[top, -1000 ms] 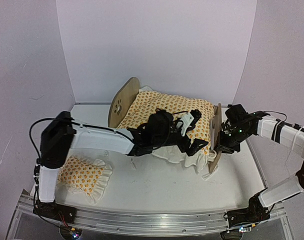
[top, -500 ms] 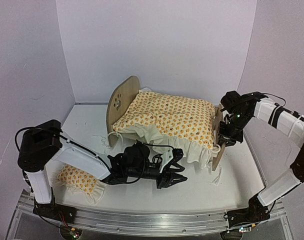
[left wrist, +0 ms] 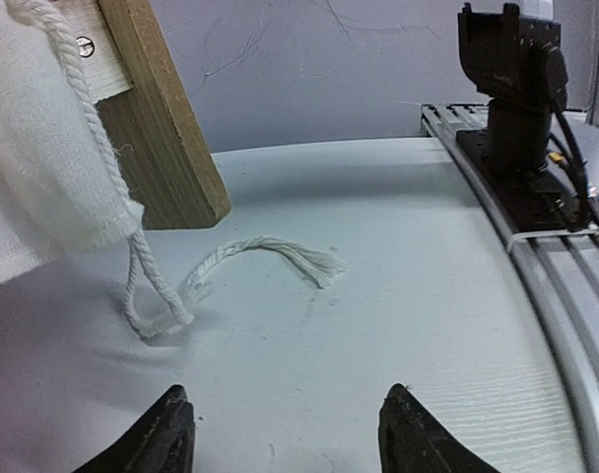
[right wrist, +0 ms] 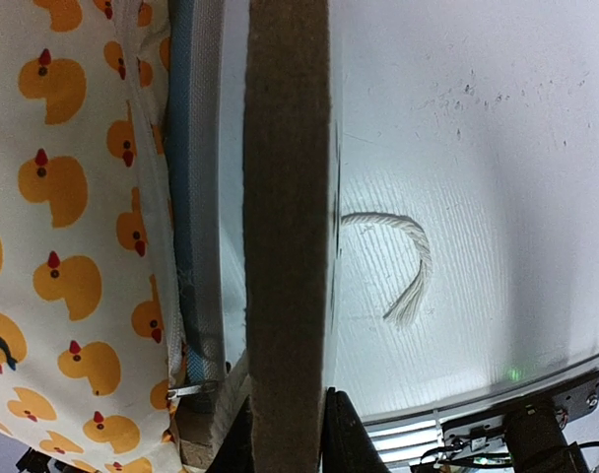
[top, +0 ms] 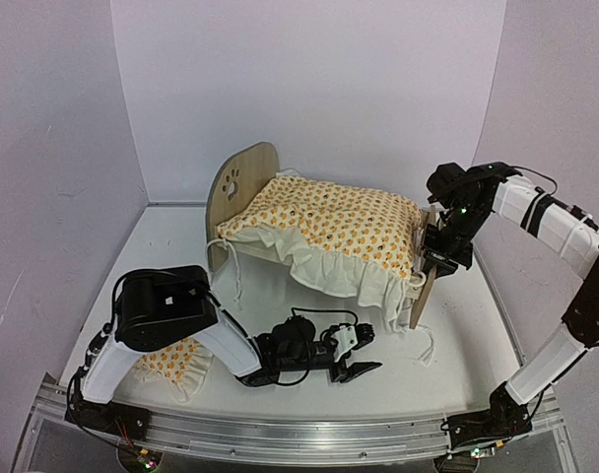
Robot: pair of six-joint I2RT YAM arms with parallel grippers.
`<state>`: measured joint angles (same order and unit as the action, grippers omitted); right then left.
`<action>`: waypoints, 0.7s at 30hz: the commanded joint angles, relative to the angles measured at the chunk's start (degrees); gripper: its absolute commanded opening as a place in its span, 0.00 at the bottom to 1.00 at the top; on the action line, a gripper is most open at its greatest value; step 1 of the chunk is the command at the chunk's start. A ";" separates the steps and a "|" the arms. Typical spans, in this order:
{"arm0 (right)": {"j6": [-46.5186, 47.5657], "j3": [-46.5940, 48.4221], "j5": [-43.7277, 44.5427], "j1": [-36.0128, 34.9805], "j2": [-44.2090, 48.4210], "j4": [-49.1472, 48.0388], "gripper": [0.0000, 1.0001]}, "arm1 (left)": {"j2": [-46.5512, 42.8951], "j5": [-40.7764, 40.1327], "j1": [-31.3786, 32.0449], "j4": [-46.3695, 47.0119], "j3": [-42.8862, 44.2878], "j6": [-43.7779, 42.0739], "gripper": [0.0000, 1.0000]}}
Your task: Set up the pet bed
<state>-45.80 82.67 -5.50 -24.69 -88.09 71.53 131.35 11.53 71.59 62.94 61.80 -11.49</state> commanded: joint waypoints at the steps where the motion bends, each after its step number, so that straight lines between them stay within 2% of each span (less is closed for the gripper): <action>1: -3.73 7.62 -9.81 -0.32 2.94 -16.14 0.00 | 5.11 -5.42 0.04 7.64 7.05 -4.04 0.70; 7: -3.86 7.84 -10.25 -0.60 3.19 -16.57 0.00 | 12.22 -6.96 -1.14 6.76 15.27 -5.73 0.68; 11: -4.03 7.70 -10.71 -0.88 3.19 -16.96 0.00 | 15.39 -10.35 -1.32 4.18 20.27 -6.32 0.78; 14: -4.12 7.75 -11.09 -1.18 2.94 -17.25 0.00 | 17.67 -10.94 -1.37 1.06 24.61 -7.31 0.79; 17: -4.21 7.85 -11.20 -1.35 2.76 -17.40 0.00 | 19.41 -10.50 -1.53 -1.23 28.29 -7.20 0.72; 21: -4.53 8.64 -11.57 -1.41 2.67 -17.43 0.00 | 21.61 -9.01 -1.75 -5.44 31.91 -7.66 0.54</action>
<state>-47.97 83.40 -6.57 -25.76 -88.20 71.44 150.85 2.28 70.17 61.43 89.56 -18.09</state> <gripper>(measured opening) 0.174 0.607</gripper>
